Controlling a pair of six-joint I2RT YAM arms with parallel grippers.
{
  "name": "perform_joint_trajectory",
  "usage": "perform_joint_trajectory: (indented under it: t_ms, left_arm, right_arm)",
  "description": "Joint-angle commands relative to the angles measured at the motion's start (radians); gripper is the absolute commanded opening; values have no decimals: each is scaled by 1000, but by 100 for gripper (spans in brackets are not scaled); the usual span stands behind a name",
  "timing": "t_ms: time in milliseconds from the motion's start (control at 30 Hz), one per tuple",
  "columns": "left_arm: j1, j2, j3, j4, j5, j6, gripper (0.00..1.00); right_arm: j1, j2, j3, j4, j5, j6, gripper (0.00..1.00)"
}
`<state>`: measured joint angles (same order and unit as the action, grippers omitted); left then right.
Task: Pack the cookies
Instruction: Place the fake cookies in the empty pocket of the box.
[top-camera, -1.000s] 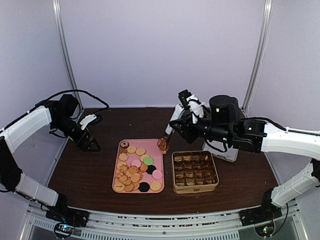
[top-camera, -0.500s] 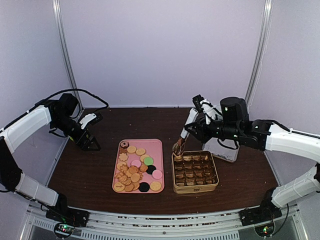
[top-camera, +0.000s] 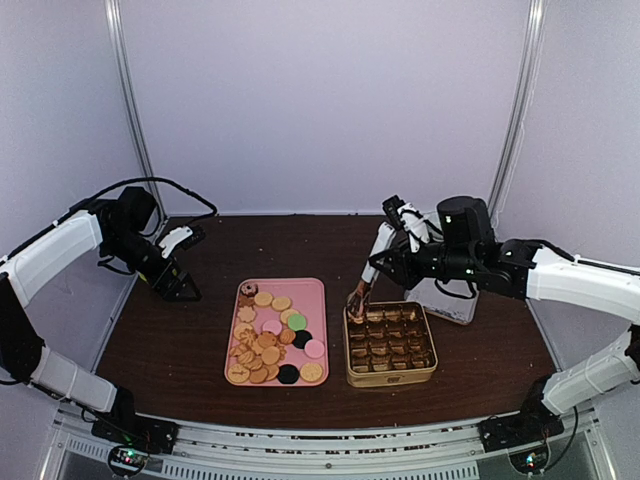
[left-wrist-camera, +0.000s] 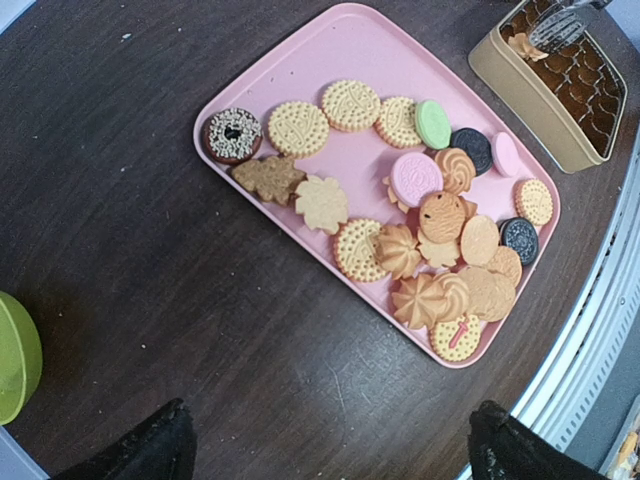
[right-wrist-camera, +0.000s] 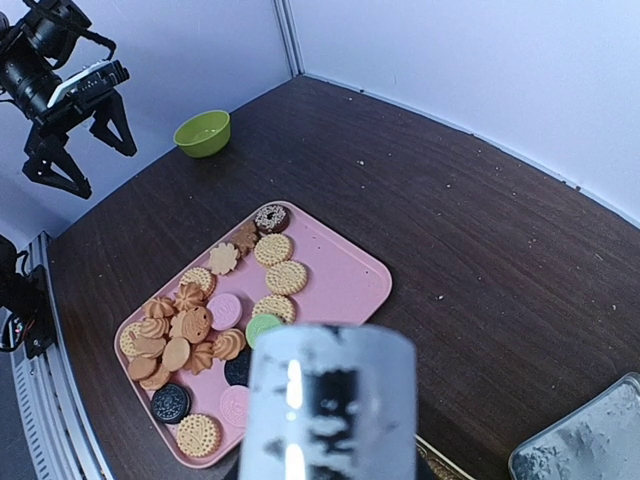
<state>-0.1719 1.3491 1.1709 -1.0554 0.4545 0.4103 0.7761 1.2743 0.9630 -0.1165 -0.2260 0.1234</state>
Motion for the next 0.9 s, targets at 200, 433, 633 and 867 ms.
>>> perform_joint_trajectory:
  t_ms: [200,433,633,867]
  left_arm:
    - [6,4,36,-9,21,-2,98]
    - [6,5,45,-12,23,-5,98]
    - [7,7,51,-12,29,-6,98]
    - [7,8,50,-13,24,-4,98]
  right_arm:
    - [-8,17,15,11,2,-58,24]
    - [-3,7,38,-3,36,-85,35]
    - [15,-14,69,-33,72,-107,35]
    - [95,-53,96,-37,104,-106,33]
